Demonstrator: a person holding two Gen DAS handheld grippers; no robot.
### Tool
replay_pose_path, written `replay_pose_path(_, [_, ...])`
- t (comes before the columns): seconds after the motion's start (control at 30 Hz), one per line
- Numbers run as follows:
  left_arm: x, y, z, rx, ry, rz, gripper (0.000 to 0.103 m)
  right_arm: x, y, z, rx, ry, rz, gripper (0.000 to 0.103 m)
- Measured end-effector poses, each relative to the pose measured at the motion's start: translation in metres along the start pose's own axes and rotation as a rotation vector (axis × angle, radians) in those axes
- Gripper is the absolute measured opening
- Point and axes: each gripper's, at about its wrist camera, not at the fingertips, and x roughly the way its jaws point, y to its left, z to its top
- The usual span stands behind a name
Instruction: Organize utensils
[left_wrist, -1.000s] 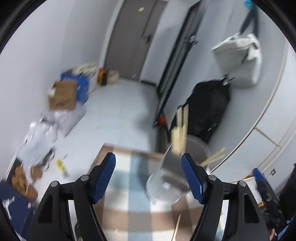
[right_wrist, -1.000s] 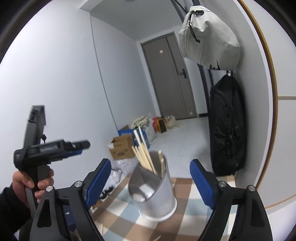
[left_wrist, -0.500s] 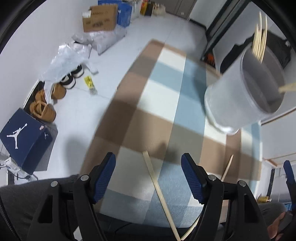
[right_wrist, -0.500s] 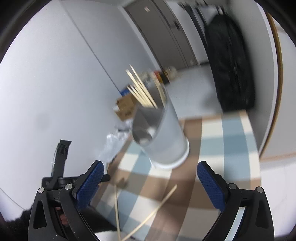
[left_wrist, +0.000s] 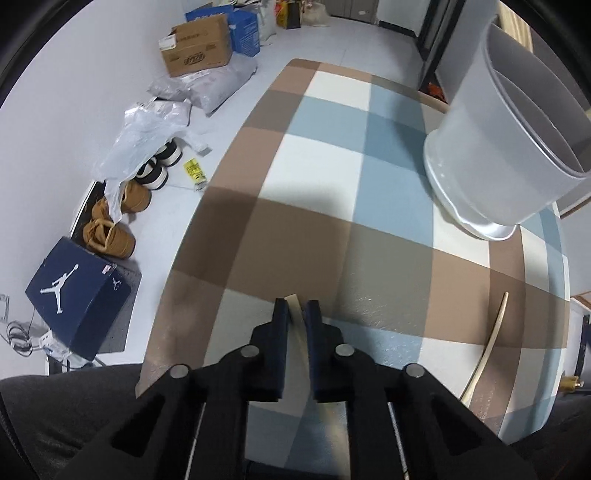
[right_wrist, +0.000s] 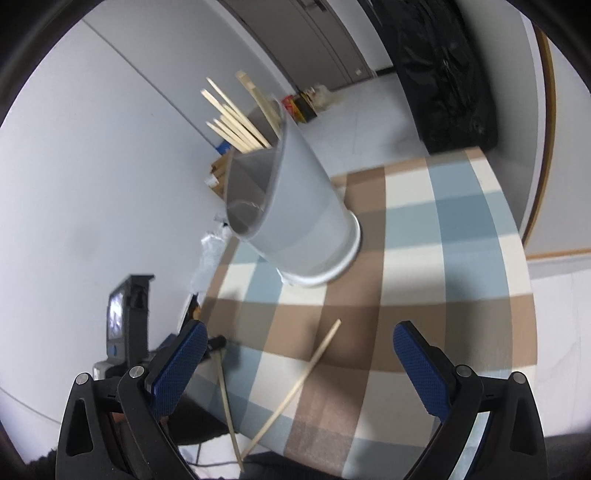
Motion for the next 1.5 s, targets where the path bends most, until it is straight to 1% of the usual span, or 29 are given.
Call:
replay_pose_path(0.03, [0.000, 0.000, 0.001, -0.003, -0.006, -0.017, 0.002, 0.007, -0.003, -0.003, 0.012, 0.034, -0.005, 0.102])
replay_pose_path(0.1, [0.000, 0.000, 0.001, -0.013, -0.019, -0.028, 0.002, 0.019, -0.007, -0.007, 0.029, 0.101, -0.013, 0.101])
replay_pose_path(0.13, [-0.001, -0.002, 0.001, -0.016, -0.024, -0.039, 0.002, 0.025, -0.009, -0.009, 0.037, 0.127, -0.014, 0.099])
replay_pose_path(0.2, [0.000, -0.003, 0.003, -0.023, -0.030, -0.076, 0.002, 0.032, -0.011, -0.012, 0.047, 0.160, -0.013, 0.090])
replay_pose_path(0.27, [-0.003, -0.004, 0.005, -0.022, -0.045, -0.104, 0.002, 0.040, -0.012, -0.011, 0.051, 0.192, -0.014, 0.075])
replay_pose_path(0.3, [-0.005, -0.003, 0.006, -0.022, -0.055, -0.123, 0.002, 0.045, -0.012, -0.009, 0.052, 0.210, -0.018, 0.072])
replay_pose_path(0.37, [-0.012, -0.006, 0.008, -0.026, -0.083, -0.153, 0.002, 0.054, -0.011, -0.004, 0.054, 0.245, -0.034, 0.058])
replay_pose_path(0.4, [-0.017, -0.005, 0.010, -0.029, -0.103, -0.173, 0.002, 0.058, -0.011, -0.002, 0.057, 0.262, -0.038, 0.054])
replay_pose_path(0.47, [-0.025, -0.003, 0.013, -0.036, -0.139, -0.209, 0.002, 0.070, -0.012, 0.002, 0.074, 0.300, -0.052, 0.043])
replay_pose_path(0.5, [-0.029, -0.003, 0.014, -0.040, -0.156, -0.225, 0.002, 0.074, -0.012, 0.003, 0.081, 0.316, -0.066, 0.040])
replay_pose_path(0.53, [-0.033, -0.001, 0.016, -0.042, -0.175, -0.242, 0.002, 0.079, -0.010, 0.005, 0.081, 0.330, -0.081, 0.034])
replay_pose_path(0.63, [-0.040, 0.001, 0.019, -0.047, -0.221, -0.274, 0.002, 0.092, -0.006, 0.009, 0.075, 0.363, -0.130, 0.031])
replay_pose_path(0.67, [-0.042, 0.002, 0.020, -0.050, -0.234, -0.285, 0.002, 0.096, -0.005, 0.009, 0.076, 0.375, -0.143, 0.029])
replay_pose_path(0.7, [-0.044, 0.004, 0.021, -0.054, -0.244, -0.298, 0.002, 0.097, -0.003, 0.011, 0.071, 0.366, -0.161, 0.027])
replay_pose_path(0.73, [-0.045, 0.005, 0.022, -0.061, -0.249, -0.309, 0.002, 0.100, 0.001, 0.012, 0.058, 0.372, -0.188, 0.024])
replay_pose_path(0.8, [-0.048, 0.008, 0.023, -0.074, -0.260, -0.336, 0.002, 0.104, 0.010, 0.014, 0.020, 0.379, -0.243, 0.022])
replay_pose_path(0.83, [-0.050, 0.009, 0.024, -0.075, -0.271, -0.342, 0.002, 0.106, 0.014, 0.014, -0.004, 0.377, -0.275, 0.019])
replay_pose_path(0.87, [-0.053, 0.011, 0.024, -0.080, -0.279, -0.346, 0.002, 0.108, 0.018, 0.014, -0.024, 0.379, -0.306, 0.012])
replay_pose_path(0.9, [-0.055, 0.012, 0.025, -0.085, -0.288, -0.355, 0.002, 0.109, 0.022, 0.013, -0.050, 0.377, -0.345, 0.009])
replay_pose_path(0.93, [-0.057, 0.012, 0.025, -0.087, -0.296, -0.367, 0.002, 0.110, 0.024, 0.012, -0.068, 0.372, -0.362, 0.007])
replay_pose_path(1.0, [-0.062, 0.015, 0.026, -0.094, -0.317, -0.371, 0.002, 0.110, 0.028, 0.009, -0.086, 0.359, -0.378, 0.006])
replay_pose_path(1.07, [-0.065, 0.017, 0.027, -0.101, -0.326, -0.387, 0.002, 0.108, 0.028, 0.007, -0.086, 0.340, -0.383, 0.003])
replay_pose_path(1.13, [-0.068, 0.018, 0.028, -0.105, -0.342, -0.397, 0.002, 0.103, 0.021, 0.006, -0.032, 0.312, -0.345, 0.003])
replay_pose_path(1.2, [-0.072, 0.018, 0.029, -0.107, -0.352, -0.408, 0.002, 0.089, 0.016, 0.007, -0.002, 0.235, -0.289, 0.002])
replay_pose_path(1.23, [-0.076, 0.017, 0.029, -0.105, -0.362, -0.419, 0.002, 0.080, 0.016, 0.008, -0.012, 0.193, -0.273, 0.002])
replay_pose_path(1.3, [-0.082, 0.014, 0.030, -0.096, -0.386, -0.418, 0.002, 0.065, 0.016, 0.009, -0.024, 0.130, -0.269, 0.002])
replay_pose_path(1.5, [-0.101, 0.009, 0.032, -0.083, -0.435, -0.443, 0.002, 0.031, 0.015, 0.011, 0.015, -0.018, -0.214, 0.002])
